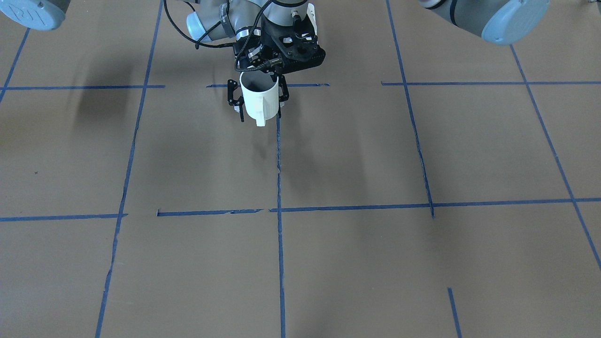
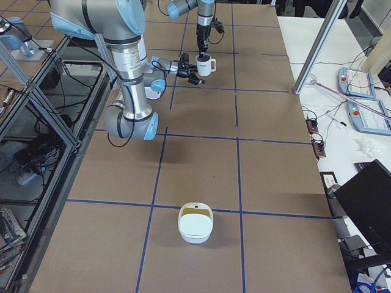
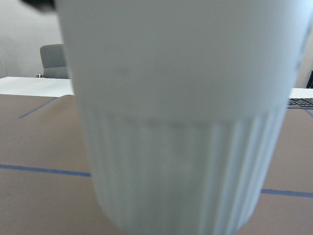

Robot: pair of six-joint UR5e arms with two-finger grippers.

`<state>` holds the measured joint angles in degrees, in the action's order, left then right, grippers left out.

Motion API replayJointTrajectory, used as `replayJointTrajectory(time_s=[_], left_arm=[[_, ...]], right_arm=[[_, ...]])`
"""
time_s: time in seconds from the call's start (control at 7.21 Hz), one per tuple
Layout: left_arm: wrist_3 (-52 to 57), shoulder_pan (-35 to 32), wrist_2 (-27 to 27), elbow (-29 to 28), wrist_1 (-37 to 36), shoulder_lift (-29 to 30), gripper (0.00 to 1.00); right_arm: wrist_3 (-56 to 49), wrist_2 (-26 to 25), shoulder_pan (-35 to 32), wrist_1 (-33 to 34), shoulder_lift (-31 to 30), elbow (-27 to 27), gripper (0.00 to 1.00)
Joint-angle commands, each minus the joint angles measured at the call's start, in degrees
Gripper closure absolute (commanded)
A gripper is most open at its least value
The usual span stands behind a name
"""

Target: Left arm hands cup to right arm to dump lemon

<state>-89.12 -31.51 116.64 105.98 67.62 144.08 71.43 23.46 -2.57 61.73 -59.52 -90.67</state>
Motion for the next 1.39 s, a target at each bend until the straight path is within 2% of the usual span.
replayJointTrajectory(time_s=[0.0,0.14,0.28,0.42,0.56,0.69,0.83,0.97,1.11,1.25], left_arm=[[0.09,-2.58,0.16,3.25,-0.03,-1.16,1.0],[4.09,-4.24,0.34,6.23,-0.03,-5.0,1.0],[9.44,-6.61,0.43,9.82,0.05,-10.18,1.0],[16.8,-9.94,0.69,12.64,0.4,-15.53,1.0],[26.27,-12.93,0.78,14.24,0.84,-20.55,1.0],[33.94,-15.75,0.78,14.43,2.24,-26.08,1.0],[39.84,-18.3,0.87,14.0,7.47,-33.01,1.0],[43.56,-21.54,1.91,13.12,11.96,-37.17,1.0],[49.94,-24.62,7.32,12.07,12.27,-41.65,1.0],[56.8,-28.04,10.16,10.84,13.23,-45.52,1.0]], right_arm=[[-0.23,4.03,-0.94,-0.73,-0.07,0.07,0.0],[-2.5,9.54,-2.6,-1.96,-0.24,-3.16,0.0],[-3.39,11.94,-4.27,-1.88,-1.11,-6.67,0.0],[-3.4,15.79,-6.46,-1.88,-5.04,-8.97,0.0],[-3.49,22.62,-9.7,-1.79,-9.08,-12.56,0.0],[-3.49,26.86,-11.47,-1.71,-13.38,-16.69,0.0],[-3.75,33.61,-14.01,-1.36,-17.86,-21.34,0.0],[-4.19,41.24,-17.69,-0.92,-21.82,-24.52,0.0],[-6.63,48.02,-21.73,1.35,-25.0,-27.86,0.0],[-10.48,56.09,-26.99,6.33,-26.68,-30.76,0.0]])
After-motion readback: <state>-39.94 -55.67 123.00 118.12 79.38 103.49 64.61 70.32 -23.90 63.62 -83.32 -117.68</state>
